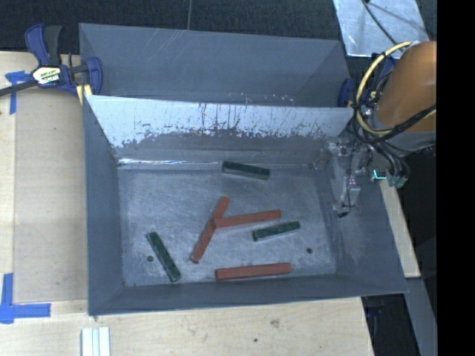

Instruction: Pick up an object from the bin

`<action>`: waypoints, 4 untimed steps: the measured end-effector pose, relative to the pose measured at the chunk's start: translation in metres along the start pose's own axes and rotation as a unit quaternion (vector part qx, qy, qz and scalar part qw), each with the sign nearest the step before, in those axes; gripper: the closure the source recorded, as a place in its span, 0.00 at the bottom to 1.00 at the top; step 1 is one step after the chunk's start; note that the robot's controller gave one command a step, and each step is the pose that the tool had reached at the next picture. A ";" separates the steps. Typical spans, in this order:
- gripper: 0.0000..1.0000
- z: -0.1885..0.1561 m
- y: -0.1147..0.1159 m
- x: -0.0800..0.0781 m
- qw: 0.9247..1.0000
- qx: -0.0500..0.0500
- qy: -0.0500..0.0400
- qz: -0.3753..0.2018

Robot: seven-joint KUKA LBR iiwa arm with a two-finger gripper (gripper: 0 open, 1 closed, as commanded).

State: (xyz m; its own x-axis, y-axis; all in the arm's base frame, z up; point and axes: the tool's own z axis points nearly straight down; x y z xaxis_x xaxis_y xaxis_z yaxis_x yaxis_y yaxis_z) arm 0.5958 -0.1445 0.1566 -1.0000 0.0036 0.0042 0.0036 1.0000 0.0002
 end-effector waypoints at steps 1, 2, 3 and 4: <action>0.00 0.087 0.074 0.022 0.992 0.000 -0.003 -0.124; 0.00 0.086 0.119 0.063 0.992 0.000 -0.002 -0.124; 1.00 0.087 0.116 0.061 0.992 0.001 -0.004 -0.123; 1.00 -0.029 0.110 0.076 0.996 0.001 -0.007 -0.090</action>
Offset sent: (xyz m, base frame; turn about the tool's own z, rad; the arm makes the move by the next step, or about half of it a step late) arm -0.0225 0.0734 -0.0866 -0.2473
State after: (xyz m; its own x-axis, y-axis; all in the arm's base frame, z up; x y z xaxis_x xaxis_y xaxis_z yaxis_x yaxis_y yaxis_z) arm 0.5205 -0.0340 0.1857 -0.9844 -0.1756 -0.0103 -0.1756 0.9845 -0.0025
